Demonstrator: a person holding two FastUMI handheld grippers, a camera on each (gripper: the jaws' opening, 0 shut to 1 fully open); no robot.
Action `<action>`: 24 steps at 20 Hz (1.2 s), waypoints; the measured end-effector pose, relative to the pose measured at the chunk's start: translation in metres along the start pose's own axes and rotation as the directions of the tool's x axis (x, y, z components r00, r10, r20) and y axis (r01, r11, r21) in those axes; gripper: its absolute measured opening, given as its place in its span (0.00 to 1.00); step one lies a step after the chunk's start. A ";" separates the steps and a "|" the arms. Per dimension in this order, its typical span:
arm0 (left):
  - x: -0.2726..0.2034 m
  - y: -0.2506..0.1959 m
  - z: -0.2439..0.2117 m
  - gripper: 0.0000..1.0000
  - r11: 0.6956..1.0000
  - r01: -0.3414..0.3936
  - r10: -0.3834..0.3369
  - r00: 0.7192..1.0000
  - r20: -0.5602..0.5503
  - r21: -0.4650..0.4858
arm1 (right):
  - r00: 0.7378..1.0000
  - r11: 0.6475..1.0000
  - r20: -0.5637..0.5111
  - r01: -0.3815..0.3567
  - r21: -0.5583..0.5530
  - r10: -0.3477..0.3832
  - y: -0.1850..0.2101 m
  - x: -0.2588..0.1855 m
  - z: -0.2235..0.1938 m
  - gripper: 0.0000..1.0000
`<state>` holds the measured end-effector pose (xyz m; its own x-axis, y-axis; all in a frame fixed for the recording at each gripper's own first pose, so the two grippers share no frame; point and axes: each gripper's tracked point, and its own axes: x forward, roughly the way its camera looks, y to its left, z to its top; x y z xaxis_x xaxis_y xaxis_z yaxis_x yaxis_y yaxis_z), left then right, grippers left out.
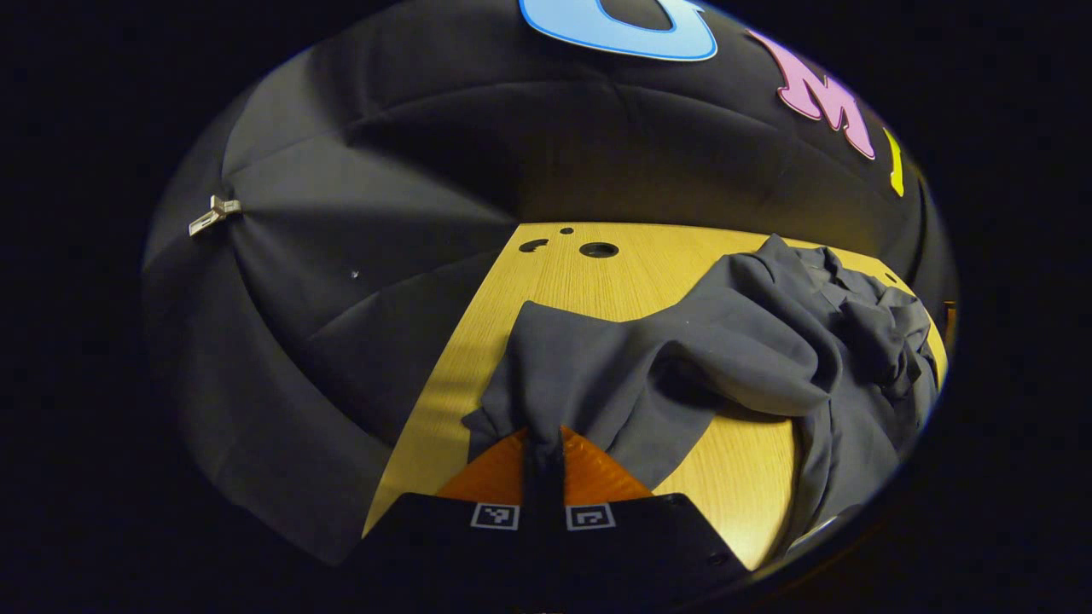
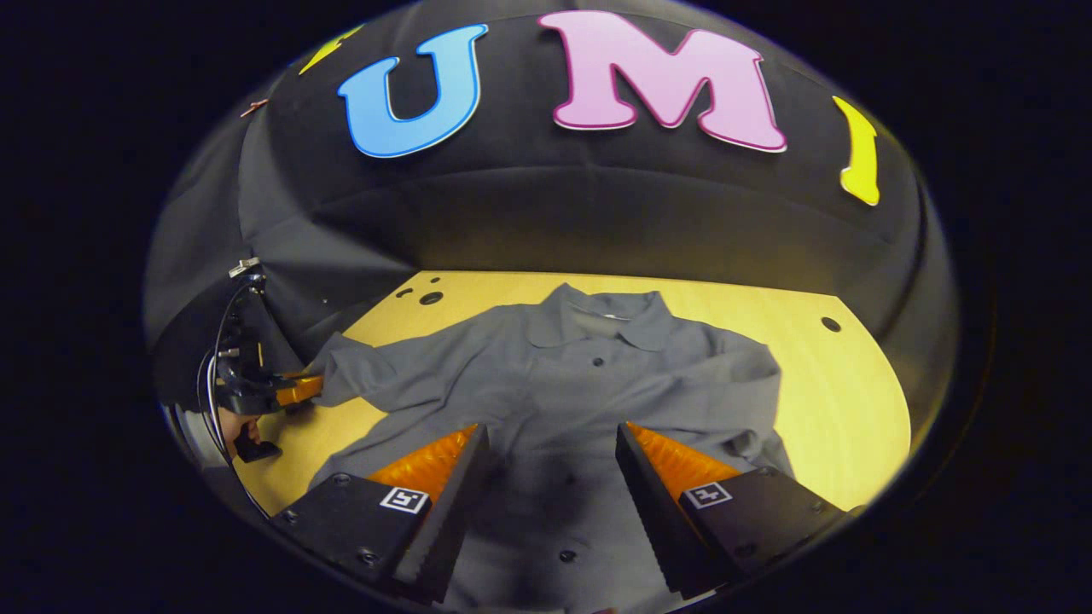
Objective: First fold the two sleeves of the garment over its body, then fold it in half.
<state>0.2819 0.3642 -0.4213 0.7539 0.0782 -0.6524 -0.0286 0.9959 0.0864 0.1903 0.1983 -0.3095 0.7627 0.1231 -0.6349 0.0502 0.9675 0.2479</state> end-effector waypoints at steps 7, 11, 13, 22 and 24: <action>-0.044 0.005 0.052 0.06 0.998 -0.058 0.060 0.989 0.137 -0.017 | 0.995 0.994 0.017 0.093 0.051 -0.094 -0.057 -0.049 -0.015 0.93; -0.077 0.000 0.088 0.06 0.996 -0.082 0.086 0.972 0.217 -0.025 | 0.992 0.990 0.016 0.120 0.067 -0.122 -0.077 -0.070 -0.024 0.93; -0.096 -0.009 0.109 0.05 0.996 -0.078 0.083 0.960 0.267 -0.030 | 0.991 0.989 0.014 0.129 0.073 -0.130 -0.086 -0.077 -0.028 0.93; -0.166 -0.098 0.197 0.05 1.000 0.022 -0.024 0.898 0.439 0.011 | 0.986 0.980 0.034 0.160 0.119 -0.165 -0.129 -0.096 -0.029 0.95; -0.176 -0.127 0.209 0.05 0.998 0.064 -0.069 0.886 0.458 0.027 | 0.984 0.977 0.035 0.168 0.130 -0.174 -0.139 -0.099 -0.031 0.95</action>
<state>0.2900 0.2141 -0.1606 0.9708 -0.0211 -0.2389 0.0376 0.9972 0.0648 0.0884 0.0581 -0.3037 0.7645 -0.0547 -0.6423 0.2608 0.9375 0.2305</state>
